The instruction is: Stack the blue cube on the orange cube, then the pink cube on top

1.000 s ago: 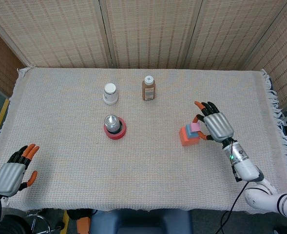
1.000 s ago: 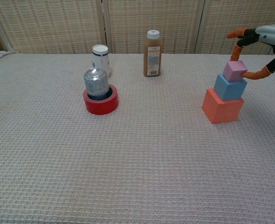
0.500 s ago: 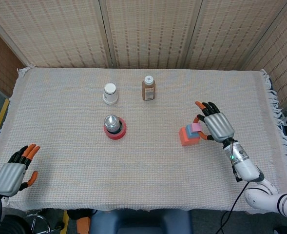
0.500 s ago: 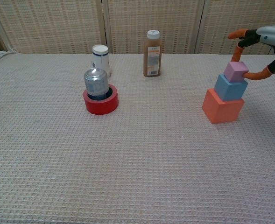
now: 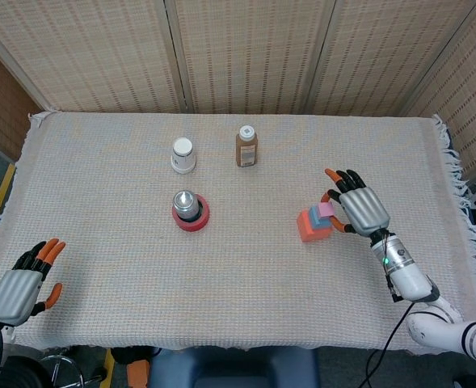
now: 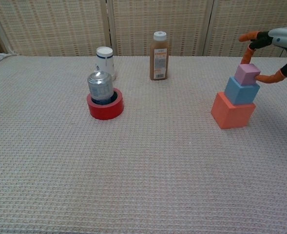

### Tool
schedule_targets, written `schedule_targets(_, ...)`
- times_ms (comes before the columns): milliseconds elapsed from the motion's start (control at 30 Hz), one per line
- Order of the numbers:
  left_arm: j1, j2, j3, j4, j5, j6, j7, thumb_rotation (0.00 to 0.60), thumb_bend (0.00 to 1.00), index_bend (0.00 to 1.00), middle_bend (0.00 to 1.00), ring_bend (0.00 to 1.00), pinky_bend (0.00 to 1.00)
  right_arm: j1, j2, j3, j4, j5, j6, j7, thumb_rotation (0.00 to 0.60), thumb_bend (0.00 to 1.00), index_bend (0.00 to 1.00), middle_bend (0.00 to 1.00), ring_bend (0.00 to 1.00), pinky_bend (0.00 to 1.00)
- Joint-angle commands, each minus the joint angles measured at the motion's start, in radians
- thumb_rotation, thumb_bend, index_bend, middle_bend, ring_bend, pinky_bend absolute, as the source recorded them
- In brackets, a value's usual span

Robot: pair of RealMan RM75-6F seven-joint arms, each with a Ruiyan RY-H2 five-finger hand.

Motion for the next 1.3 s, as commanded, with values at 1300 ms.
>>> schedule_targets(1300,0.014,-0.044,-0.001,0.060,0.111,0.122,-0.057,0.600,0.48,0.00,0.00,0.00,0.11,-0.539,0.110,-0.276,-0.284,-0.290,0.666,-0.095,0.600,0.22,0.00,0.00,0.00,0.00)
